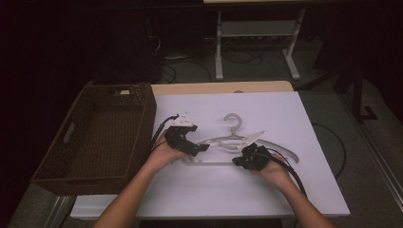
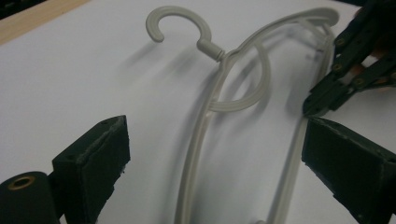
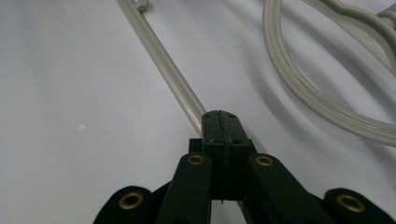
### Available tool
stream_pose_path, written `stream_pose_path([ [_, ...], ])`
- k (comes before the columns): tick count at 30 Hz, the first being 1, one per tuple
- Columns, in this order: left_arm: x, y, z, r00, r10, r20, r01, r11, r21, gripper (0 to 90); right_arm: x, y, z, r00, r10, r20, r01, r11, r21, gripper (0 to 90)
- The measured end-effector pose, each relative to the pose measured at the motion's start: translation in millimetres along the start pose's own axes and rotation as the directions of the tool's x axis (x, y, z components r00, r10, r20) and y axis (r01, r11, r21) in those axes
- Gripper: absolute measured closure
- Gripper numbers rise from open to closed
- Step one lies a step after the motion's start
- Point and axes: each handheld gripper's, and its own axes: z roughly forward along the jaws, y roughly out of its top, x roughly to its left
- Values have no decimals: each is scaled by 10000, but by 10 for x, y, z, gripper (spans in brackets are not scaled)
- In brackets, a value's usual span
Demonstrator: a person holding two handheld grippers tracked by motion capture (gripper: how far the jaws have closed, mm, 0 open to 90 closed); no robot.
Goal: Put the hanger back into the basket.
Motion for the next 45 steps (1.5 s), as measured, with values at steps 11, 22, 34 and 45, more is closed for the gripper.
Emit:
stream_pose_path([
  [11,124,20,330,9991,305,303,-332,9952,924,235,-4,0,1,10000,13,-53,-13,10000,-19,897],
  [22,126,82,531,9964,682,507,-760,9822,1716,442,-7,-1,-4,10000,23,-56,-23,10000,4,897],
  [34,99,154,642,9907,1045,876,-1221,9658,2289,686,-20,-3,-2,9999,-51,-114,51,10000,-25,897],
  [45,100,184,618,9871,1192,1070,-1411,9631,2291,792,-18,-4,-9,9998,-10,-181,9,10000,-15,897],
])
